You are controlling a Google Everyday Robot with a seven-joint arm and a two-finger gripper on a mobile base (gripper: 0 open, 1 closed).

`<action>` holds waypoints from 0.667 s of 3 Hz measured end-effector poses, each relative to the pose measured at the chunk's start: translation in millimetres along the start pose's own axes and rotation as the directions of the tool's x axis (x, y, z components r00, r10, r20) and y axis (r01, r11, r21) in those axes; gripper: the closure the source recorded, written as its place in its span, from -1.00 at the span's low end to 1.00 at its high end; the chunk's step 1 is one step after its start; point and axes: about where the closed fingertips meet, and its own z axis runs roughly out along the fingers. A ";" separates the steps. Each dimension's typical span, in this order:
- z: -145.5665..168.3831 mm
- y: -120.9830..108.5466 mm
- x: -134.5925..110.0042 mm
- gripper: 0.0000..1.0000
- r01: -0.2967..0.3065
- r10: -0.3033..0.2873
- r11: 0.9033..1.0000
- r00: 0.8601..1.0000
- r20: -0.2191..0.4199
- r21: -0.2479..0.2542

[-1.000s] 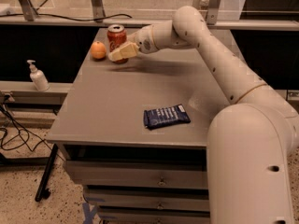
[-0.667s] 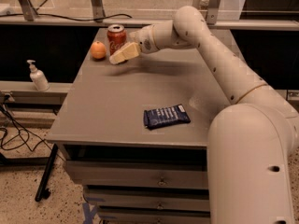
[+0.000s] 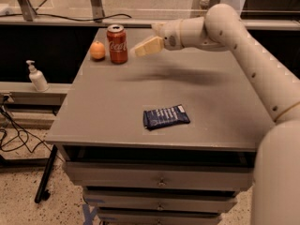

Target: Move coke can near orange

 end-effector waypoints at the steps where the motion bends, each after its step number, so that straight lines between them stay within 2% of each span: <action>1: -89.2 -4.3 -25.4 -1.00 0.011 -0.020 0.996 0.995 0.098 0.093; 2: -182.2 -1.8 -63.9 -1.00 0.044 -0.079 0.983 0.976 0.201 0.176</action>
Offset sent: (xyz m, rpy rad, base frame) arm -0.1063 -0.2429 0.1929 0.2452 -0.3181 -0.2297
